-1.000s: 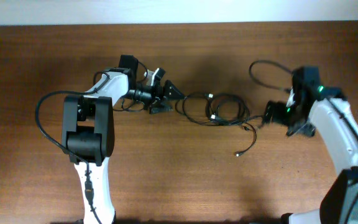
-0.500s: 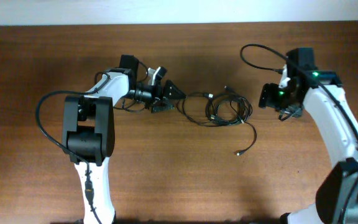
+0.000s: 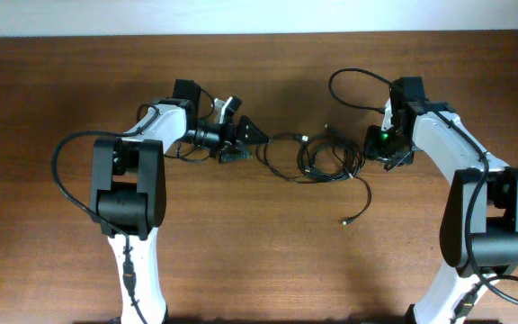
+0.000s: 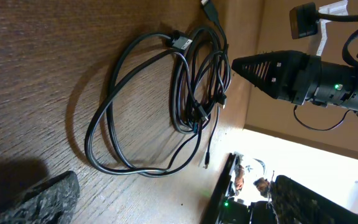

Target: Untangle cables

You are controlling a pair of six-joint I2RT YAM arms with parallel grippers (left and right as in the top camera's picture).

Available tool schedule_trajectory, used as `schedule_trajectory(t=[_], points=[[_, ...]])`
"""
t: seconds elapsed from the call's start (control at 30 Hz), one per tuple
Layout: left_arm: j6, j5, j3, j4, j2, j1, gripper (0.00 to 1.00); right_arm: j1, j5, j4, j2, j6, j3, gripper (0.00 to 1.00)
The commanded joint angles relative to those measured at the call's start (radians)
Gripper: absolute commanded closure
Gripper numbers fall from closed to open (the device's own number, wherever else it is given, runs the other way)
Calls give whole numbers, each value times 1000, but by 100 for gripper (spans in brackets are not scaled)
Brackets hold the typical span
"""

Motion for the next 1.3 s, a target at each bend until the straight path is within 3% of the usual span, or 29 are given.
schedule_trajectory(t=[0.0,0.17,0.3,0.4,0.5,0.6,0.7,0.77,0.8,0.83,0.9,1.03,1.13,1.27], points=[[19,-4,-9,2,19,-1,0,0,-17,5,13,-10,-3,62],[19,-4,-8,2,19,-5,0,35,-8,30,42,-10,-26,59],[19,-4,-9,3,19,-5,0,50,108,21,77,-9,-32,59],[19,-4,-9,2,19,-5,1,48,301,-42,82,6,-32,58],[3,-18,-8,2,19,-4,4,19,506,-143,82,107,-32,55],[-90,-149,-9,-11,19,-4,4,-38,504,-190,82,108,-32,53],[-97,-156,-9,-9,19,-4,3,-70,358,-201,82,106,-32,52],[-39,28,-8,-5,18,-4,3,-59,256,-199,82,99,-32,50],[-31,52,-4,-5,11,-7,1,-55,230,-196,82,99,-32,50],[-68,-1,0,-5,0,-17,1,-47,214,-197,82,99,-32,50],[-266,-270,8,-5,-53,-87,1,-25,211,-200,82,99,-32,50],[-403,-809,128,-48,-129,-338,3,0,211,-208,82,99,-34,47],[-464,-972,140,-8,-125,-496,2,0,211,-209,82,99,-36,47],[-463,-1055,139,70,-97,-608,1,0,211,-211,82,99,-36,46]])
